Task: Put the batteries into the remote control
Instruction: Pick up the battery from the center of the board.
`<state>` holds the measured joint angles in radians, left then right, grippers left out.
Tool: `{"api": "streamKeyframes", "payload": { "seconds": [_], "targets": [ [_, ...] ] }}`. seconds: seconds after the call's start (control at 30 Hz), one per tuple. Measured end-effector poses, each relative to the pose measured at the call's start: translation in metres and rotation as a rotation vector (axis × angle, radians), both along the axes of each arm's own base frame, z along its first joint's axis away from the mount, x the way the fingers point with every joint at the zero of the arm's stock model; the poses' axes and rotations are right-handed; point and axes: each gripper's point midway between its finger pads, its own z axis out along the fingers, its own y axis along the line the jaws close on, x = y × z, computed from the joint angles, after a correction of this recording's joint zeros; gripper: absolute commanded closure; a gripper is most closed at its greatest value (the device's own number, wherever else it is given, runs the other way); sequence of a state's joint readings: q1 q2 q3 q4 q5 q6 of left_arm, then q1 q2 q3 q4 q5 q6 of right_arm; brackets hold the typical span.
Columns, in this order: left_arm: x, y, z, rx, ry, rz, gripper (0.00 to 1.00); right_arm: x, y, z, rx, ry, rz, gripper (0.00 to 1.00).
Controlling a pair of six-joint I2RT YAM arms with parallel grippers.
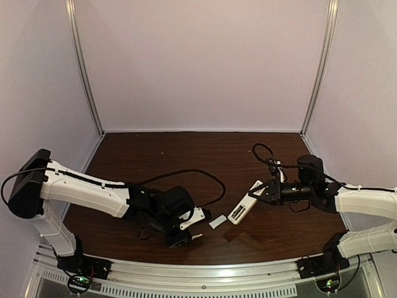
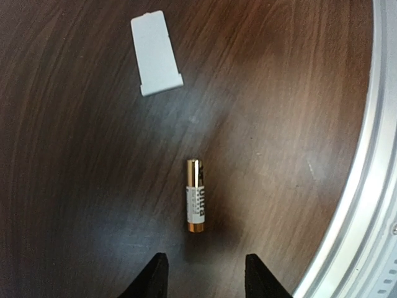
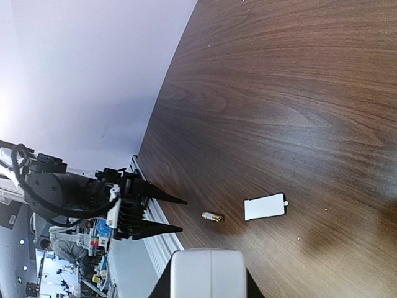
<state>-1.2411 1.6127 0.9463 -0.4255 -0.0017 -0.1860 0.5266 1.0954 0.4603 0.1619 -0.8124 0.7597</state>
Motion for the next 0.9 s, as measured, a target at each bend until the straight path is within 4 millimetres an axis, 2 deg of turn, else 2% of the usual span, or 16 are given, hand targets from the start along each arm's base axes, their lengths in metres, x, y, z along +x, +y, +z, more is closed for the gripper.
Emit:
{"api": "streamKeyframes", "payload": {
  "seconds": [0.13, 0.23, 0.47, 0.77, 0.83, 0.9],
  "targets": [
    [0.003, -0.002, -0.021, 0.074, 0.029, 0.003, 0.59, -0.001, -0.002, -0.005, 0.038, 0.021, -0.022, 1.0],
    [0.003, 0.0, -0.029, 0.11, 0.04, 0.001, 0.62, -0.001, -0.002, -0.005, 0.061, 0.027, -0.034, 1.0],
    [0.007, 0.0, -0.033, 0.142, 0.04, -0.002, 0.78, 0.002, -0.001, 0.003, 0.117, 0.011, -0.043, 1.0],
    [0.009, 0.003, -0.039, 0.174, 0.033, -0.004, 0.98, 0.002, -0.003, -0.002, 0.12, 0.029, -0.056, 1.0],
    [0.009, 0.002, -0.038, 0.173, 0.032, -0.004, 0.97, 0.003, -0.005, -0.005, 0.118, 0.034, -0.062, 1.0],
    [0.01, 0.001, -0.036, 0.169, 0.031, -0.003, 0.82, 0.003, -0.005, -0.008, 0.115, 0.039, -0.064, 1.0]
  ]
}}
